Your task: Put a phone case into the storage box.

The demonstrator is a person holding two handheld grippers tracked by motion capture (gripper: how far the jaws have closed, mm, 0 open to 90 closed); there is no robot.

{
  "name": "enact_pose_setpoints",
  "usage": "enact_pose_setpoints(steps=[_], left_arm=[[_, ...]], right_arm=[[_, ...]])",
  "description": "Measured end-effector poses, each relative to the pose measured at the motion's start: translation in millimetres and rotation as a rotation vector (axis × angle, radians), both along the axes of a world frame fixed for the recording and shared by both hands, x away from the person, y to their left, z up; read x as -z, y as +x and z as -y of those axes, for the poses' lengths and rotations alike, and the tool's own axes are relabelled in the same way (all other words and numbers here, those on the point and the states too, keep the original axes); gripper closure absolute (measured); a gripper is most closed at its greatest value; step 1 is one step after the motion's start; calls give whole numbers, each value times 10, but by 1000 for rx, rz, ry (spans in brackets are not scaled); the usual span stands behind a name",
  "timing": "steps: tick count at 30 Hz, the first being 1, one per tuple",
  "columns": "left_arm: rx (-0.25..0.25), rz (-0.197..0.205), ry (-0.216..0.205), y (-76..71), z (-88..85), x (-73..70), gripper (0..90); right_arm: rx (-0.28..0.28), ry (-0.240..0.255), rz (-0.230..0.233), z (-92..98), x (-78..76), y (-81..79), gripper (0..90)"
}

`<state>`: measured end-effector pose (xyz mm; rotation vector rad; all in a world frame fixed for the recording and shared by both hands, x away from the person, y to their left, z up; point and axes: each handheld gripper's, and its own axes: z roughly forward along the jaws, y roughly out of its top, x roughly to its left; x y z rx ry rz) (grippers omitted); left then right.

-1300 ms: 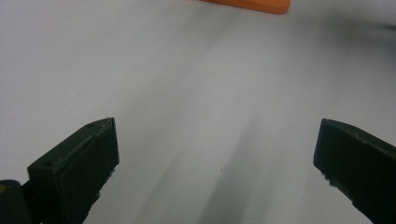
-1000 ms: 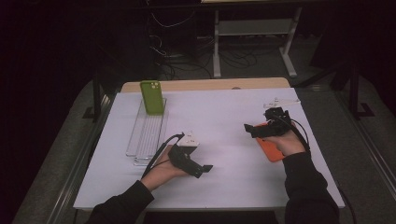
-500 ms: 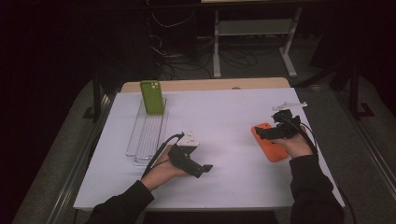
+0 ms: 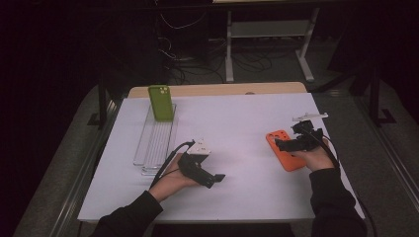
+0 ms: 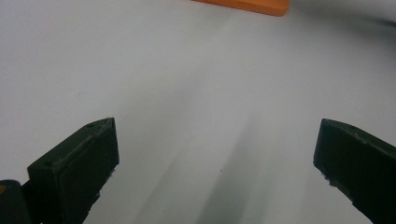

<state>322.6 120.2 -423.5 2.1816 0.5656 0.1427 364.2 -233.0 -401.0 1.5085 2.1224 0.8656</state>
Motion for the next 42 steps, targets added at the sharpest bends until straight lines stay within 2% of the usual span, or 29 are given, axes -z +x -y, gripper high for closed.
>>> enact_pose_setpoints(steps=[7,17,23,28,36,42], left_arm=[[-4,-3,-1,-3,2,1,0],[-10,-14,-2,-13,7,-4,0],[-12,-15,-12,-14,13,2,0],[-8,-15,-9,-15,13,2,0],[-4,-20,-1,-17,16,2,0],[-8,-19,-7,-19,16,-1,0]], right_arm=[[1,-19,-19,4,53,-17,0],[-11,-20,-86,3,165,-39,0],[16,-38,-119,3,229,-36,0],[11,-63,-151,-16,284,-35,1],[4,-97,-185,-67,366,-26,35],[6,-95,-207,-72,400,-25,88]])
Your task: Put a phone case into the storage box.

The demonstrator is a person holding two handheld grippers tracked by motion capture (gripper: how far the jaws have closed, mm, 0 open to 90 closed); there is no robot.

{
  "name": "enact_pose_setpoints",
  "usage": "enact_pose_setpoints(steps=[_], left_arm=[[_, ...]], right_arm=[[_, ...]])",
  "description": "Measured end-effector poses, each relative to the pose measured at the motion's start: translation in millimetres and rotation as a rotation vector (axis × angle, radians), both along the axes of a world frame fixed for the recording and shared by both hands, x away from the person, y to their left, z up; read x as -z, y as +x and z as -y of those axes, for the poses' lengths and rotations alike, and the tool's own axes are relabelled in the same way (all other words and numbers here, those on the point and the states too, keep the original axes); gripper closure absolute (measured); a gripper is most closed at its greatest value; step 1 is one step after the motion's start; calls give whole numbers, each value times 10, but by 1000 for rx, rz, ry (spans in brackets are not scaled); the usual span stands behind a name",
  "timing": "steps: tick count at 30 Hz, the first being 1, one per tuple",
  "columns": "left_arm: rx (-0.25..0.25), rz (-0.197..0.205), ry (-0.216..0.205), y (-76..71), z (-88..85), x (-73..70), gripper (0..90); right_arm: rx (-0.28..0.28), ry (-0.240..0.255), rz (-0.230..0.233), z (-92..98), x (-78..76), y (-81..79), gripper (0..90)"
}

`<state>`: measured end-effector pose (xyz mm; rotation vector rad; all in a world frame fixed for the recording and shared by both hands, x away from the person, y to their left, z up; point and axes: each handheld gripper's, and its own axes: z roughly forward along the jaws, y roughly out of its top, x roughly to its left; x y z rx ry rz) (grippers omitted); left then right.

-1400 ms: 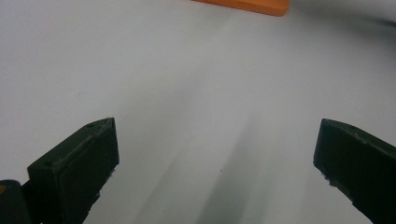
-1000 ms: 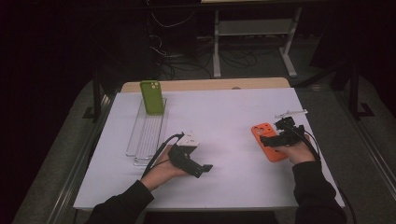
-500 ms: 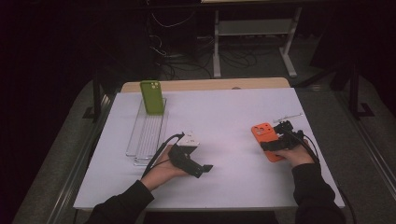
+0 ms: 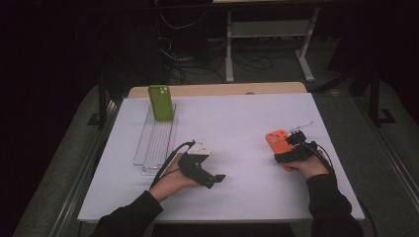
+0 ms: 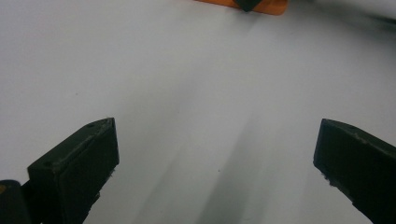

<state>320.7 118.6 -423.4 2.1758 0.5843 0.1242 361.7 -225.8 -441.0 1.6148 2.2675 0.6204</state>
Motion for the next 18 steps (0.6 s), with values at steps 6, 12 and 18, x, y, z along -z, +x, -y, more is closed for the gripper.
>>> enact_pose_setpoints(steps=[6,12,18], left_arm=[[9,5,11,7,-1,0,0],[6,2,14,6,1,4,0],[13,4,17,3,10,7,0]], right_arm=[[6,12,-10,20,0,-9,130],[29,2,-20,-12,-3,-25,146],[35,4,-22,-12,-9,-17,153]])
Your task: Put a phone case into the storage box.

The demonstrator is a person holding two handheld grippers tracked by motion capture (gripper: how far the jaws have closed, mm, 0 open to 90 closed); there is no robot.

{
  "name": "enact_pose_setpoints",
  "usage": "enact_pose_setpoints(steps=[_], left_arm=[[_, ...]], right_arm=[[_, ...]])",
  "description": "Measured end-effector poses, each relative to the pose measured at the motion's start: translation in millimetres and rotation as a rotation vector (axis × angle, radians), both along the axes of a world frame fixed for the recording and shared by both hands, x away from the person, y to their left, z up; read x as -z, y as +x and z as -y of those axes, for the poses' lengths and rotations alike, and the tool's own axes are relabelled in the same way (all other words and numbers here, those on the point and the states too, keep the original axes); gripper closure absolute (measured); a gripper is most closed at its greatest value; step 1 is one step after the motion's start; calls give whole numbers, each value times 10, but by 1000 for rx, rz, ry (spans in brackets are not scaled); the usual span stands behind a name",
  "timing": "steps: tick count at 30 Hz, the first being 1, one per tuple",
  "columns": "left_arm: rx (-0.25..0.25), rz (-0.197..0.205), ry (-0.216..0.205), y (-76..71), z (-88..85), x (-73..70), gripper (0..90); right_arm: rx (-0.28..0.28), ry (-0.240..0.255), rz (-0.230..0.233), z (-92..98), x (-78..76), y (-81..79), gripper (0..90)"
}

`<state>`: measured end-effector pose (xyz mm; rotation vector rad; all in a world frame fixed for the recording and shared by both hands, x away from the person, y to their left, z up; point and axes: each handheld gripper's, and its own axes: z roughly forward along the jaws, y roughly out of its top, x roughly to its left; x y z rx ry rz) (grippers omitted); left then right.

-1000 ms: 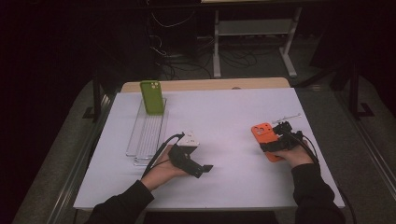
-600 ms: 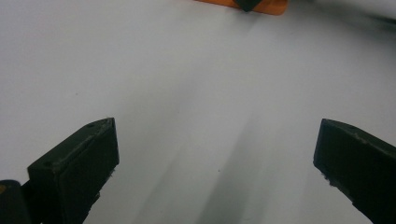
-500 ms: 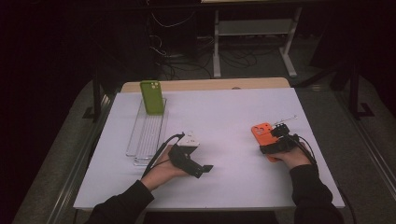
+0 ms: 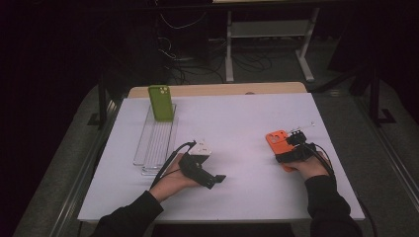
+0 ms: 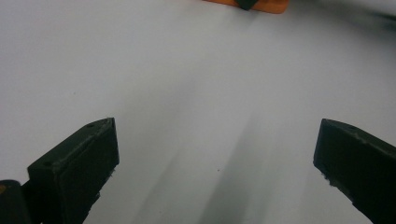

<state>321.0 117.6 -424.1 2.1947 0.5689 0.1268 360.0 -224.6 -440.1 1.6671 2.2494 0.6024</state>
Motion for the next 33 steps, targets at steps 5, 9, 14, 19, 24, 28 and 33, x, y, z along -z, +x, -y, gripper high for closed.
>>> enact_pose_setpoints(steps=[5,9,14,19,24,28,33], left_arm=[[1,0,-3,10,-13,-12,0],[-3,-2,-23,10,-14,-31,0],[8,2,-22,31,-28,-81,0],[23,-11,-40,64,-36,-158,0],[25,-18,-48,126,-43,-229,0],[40,-43,-39,172,-27,-261,0],[55,-44,-21,224,63,-302,0]], right_arm=[[-1,5,-5,13,-2,3,153],[1,30,-10,32,-23,7,153],[-24,35,11,34,-115,13,153],[-91,38,42,35,-227,42,153],[-149,53,39,45,-285,122,153],[-189,57,43,36,-324,172,153],[-241,60,58,25,-389,215,153]])
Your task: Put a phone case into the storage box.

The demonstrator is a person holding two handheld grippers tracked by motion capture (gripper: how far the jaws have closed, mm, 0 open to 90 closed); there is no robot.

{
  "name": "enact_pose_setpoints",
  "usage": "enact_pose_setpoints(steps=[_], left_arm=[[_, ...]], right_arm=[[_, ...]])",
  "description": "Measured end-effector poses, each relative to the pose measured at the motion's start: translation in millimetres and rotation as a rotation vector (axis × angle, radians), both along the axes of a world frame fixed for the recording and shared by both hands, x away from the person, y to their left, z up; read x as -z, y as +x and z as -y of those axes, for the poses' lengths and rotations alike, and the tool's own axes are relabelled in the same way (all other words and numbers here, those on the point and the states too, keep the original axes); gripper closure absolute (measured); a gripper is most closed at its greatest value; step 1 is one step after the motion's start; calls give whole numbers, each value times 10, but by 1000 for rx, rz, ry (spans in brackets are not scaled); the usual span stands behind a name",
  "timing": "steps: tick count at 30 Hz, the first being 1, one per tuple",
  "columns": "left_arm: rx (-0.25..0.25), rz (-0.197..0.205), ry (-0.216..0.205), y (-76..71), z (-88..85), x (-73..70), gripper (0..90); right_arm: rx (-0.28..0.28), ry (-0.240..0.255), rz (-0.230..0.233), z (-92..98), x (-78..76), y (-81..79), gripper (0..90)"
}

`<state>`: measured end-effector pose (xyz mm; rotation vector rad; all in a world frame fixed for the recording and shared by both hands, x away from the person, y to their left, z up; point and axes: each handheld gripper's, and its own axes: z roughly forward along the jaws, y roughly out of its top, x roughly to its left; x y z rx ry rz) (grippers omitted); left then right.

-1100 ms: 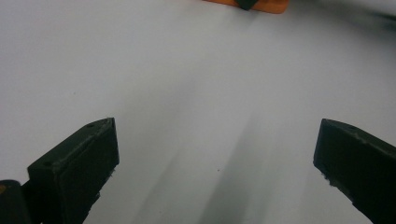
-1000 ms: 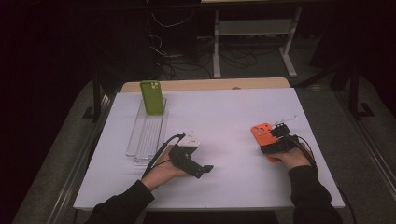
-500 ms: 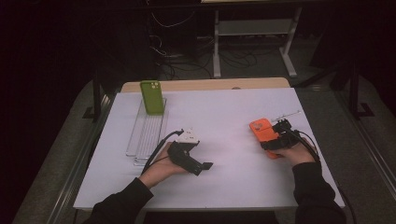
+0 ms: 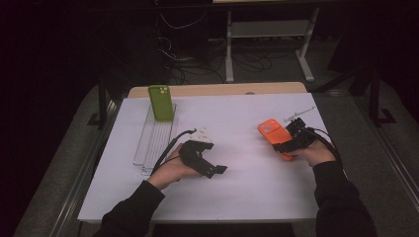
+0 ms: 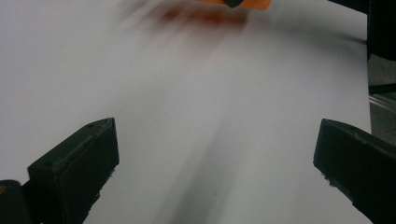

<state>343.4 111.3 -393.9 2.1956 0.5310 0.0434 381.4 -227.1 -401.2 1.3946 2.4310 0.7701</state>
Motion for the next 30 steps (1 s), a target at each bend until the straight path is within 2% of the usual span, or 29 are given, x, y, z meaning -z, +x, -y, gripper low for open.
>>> enact_pose_setpoints(steps=[3,9,10,14,15,17,18,22,26,30], left_arm=[[13,26,19,31,45,-41,0],[68,74,30,21,82,-152,0],[69,65,23,9,80,-150,0],[94,76,38,-37,61,-145,0],[102,84,46,-40,57,-148,0],[106,85,53,-60,58,-142,0],[117,88,59,-67,56,-142,0],[129,89,64,-93,50,-151,0],[137,93,61,-98,16,-180,0],[144,108,61,-84,-22,-197,0]], right_arm=[[-16,23,4,12,-33,-9,153],[-73,15,23,-29,-66,-50,153],[-86,15,26,-50,-67,-61,153],[-165,14,25,-137,-70,-121,152],[-199,13,34,-168,-70,-148,152],[-230,19,39,-213,-73,-176,152],[-259,9,59,-245,-70,-194,152],[-331,23,59,-342,-82,-251,152],[-394,38,35,-443,-86,-300,152],[-476,28,37,-538,-89,-337,152]])
